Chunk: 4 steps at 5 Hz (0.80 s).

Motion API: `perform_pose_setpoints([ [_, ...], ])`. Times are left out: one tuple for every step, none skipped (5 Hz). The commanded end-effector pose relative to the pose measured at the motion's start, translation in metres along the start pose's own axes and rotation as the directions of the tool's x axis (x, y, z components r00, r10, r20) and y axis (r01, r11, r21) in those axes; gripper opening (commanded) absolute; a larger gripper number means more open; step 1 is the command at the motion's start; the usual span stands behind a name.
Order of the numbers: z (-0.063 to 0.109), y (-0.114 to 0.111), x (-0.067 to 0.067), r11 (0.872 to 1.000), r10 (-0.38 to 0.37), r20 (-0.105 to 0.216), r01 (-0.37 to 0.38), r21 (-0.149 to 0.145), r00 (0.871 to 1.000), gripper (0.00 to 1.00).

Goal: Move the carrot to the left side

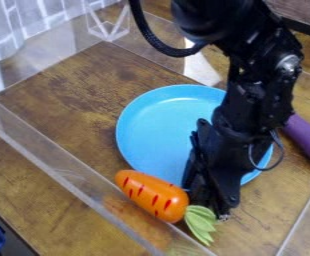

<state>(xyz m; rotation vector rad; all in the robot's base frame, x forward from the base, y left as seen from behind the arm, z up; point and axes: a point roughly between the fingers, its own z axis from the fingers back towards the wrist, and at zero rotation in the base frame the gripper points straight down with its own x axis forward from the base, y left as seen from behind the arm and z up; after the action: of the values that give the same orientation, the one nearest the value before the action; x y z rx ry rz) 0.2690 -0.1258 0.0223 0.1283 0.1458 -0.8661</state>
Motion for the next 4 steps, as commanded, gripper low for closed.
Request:
perform_pose_setpoints([
  [0.0029,-0.0155,0.0021,1.000,-0.012,0.008,0.012,0.005,1.000,0.00],
  [0.0017,-0.0221,0.0035,1.000,0.001,0.006,-0.001,0.007,1.000,0.00],
  [0.0025,-0.0205,0.0034,1.000,0.017,0.006,-0.017,0.010,1.000,0.00],
  [0.0039,-0.0184,0.0032,0.999,0.033,0.006,-0.033,0.015,0.999,0.00],
])
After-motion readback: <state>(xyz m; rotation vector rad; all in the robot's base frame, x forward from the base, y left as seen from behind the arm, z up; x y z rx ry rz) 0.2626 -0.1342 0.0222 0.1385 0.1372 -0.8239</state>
